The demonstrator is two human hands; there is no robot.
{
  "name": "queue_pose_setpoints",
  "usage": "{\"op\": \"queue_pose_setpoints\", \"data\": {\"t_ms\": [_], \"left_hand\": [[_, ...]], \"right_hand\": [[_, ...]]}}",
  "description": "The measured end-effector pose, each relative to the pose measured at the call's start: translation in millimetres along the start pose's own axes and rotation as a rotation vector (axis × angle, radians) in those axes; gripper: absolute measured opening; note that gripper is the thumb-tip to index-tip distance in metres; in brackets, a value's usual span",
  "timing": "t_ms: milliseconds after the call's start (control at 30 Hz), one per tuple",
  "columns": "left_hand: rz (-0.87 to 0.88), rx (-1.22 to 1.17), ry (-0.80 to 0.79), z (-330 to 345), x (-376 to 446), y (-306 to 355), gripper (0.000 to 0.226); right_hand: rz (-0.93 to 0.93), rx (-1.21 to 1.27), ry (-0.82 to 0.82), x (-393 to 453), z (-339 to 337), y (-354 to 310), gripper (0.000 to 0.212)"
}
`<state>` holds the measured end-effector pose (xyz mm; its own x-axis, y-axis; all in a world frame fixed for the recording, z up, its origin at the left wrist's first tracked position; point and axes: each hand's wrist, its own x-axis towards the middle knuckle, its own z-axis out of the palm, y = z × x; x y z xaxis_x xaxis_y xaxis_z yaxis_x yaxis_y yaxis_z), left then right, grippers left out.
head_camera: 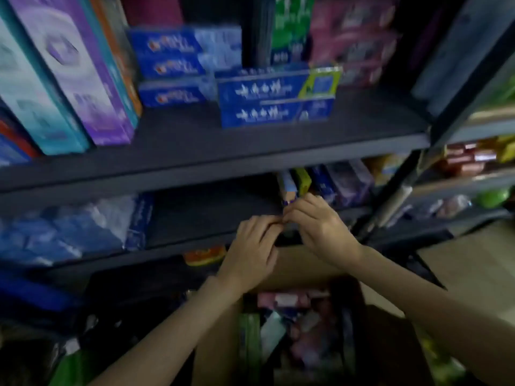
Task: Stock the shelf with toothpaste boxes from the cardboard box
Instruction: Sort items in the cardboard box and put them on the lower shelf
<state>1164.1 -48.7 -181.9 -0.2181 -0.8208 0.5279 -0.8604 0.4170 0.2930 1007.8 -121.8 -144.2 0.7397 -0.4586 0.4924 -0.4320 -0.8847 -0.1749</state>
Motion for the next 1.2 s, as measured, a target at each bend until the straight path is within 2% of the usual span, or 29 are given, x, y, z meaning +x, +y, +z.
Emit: {"op": "queue_pose_setpoints", "data": {"t_ms": [67,167,233,333,400,467,600,667,767,833,900,1000,1067,1200], "left_hand": [[-0.036,-0.012,-0.199,45,-36,2,0.033],[-0.178,-0.044,-0.518,104,-87,9,0.036],[-0.288,-0.027,-0.716,138,-118,10,0.043],[-0.423,-0.043,-0.851,183,-152,6,0.045],[-0.513,-0.099,-0.894,210,-172,3,0.043],[-0.562,-0.116,-0.929,231,-189,-2,0.043],[-0.539,-0.088,-0.975,257,-216,-12,0.038],[-0.571,-0.097,-0.973,266,-227,-16,0.036],[-0.584,-0.086,-0.984,271,-242,-22,0.037],[-0.588,-0.088,-1.000,273,-248,-25,0.039],[-0.597,-0.092,-0.990,274,-248,-26,0.039],[-0.623,-0.083,-1.013,266,-235,-24,0.039],[-0.638,-0.103,-1.035,255,-223,-21,0.042],[-0.682,-0.316,-1.069,206,-176,-14,0.063]], "right_hand": [[0.149,-0.001,-0.168,-61,38,11,0.024],[0.314,-0.026,-0.450,-151,96,24,0.026],[0.441,-0.028,-0.702,-195,129,27,0.040],[0.550,0.006,-1.096,-249,175,32,0.057],[0.503,-0.010,-1.219,-275,205,33,0.053],[0.418,-0.003,-1.272,-297,237,32,0.050],[0.256,-0.018,-1.328,-312,296,22,0.046],[0.266,-0.039,-1.356,-310,319,15,0.047],[0.292,-0.131,-1.529,-301,341,3,0.048],[0.320,-0.170,-1.582,-298,350,-5,0.047],[0.311,-0.181,-1.557,-292,352,-6,0.041],[0.230,-0.179,-1.432,-271,333,0,0.042],[0.251,-0.151,-1.374,-254,304,10,0.042],[0.383,-0.013,-1.235,-209,210,36,0.045]]}}
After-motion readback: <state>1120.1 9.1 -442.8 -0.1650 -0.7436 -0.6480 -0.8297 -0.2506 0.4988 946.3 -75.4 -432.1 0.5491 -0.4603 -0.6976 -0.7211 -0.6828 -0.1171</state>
